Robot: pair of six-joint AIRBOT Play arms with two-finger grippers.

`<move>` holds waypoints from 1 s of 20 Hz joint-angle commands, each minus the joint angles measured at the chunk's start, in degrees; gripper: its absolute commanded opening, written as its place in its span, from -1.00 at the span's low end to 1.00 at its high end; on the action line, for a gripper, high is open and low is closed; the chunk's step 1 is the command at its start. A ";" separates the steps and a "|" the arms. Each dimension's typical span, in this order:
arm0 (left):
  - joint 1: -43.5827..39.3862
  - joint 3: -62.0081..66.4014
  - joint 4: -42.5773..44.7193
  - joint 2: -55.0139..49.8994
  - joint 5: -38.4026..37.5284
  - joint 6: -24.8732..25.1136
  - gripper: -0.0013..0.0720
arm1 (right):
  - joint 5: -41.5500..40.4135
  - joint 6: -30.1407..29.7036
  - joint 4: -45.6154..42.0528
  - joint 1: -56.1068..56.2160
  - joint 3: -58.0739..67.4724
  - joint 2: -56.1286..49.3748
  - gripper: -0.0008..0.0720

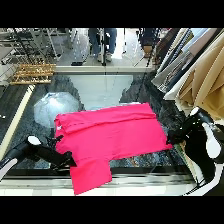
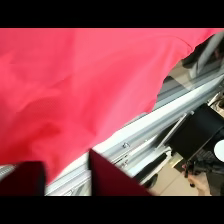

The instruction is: Fold the clothes and pants, and hang the long-sleeved shirts on hangers.

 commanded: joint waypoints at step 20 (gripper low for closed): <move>24.02 23.98 -35.39 -8.24 -0.31 8.41 -0.95 | -28.06 5.77 16.35 8.79 14.75 5.75 -0.93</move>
